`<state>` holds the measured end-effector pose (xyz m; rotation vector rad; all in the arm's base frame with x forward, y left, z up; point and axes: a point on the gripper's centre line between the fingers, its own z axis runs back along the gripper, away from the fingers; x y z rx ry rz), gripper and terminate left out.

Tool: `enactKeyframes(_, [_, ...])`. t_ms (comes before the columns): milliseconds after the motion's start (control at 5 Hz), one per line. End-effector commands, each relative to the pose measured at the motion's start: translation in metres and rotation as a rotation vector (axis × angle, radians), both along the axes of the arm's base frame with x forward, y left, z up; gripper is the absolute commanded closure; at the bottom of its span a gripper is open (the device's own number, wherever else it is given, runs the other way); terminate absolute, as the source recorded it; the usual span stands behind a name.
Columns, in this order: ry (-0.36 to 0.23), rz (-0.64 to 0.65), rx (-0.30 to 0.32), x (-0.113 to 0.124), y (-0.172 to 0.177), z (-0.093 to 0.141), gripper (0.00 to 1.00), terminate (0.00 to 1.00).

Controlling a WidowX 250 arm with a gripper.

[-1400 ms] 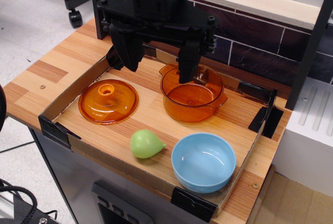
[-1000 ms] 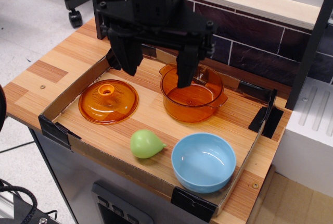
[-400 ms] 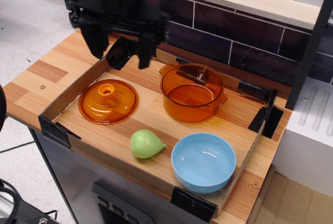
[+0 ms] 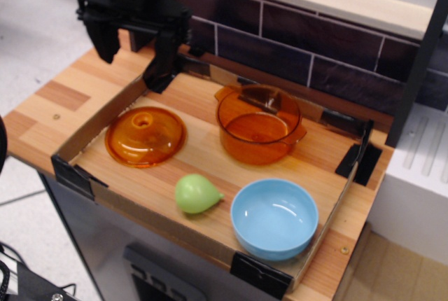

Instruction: Put lid on pot

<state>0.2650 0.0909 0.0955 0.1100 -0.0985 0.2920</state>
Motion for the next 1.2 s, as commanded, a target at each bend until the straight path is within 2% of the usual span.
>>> enactKeyframes(0, [-0.064, -0.033, -0.037, 0.0, 0.027, -0.013, 0.0, 0.0])
enactKeyframes(200, [-0.033, -0.043, -0.047, -0.002, 0.025, -0.026, 0.0, 0.0])
enactKeyframes(400, [-0.029, -0.062, -0.035, -0.007, 0.013, -0.044, 0.0, 0.0])
enactKeyframes(1000, [-0.029, -0.056, -0.033, -0.009, -0.001, -0.069, 0.0, 0.0])
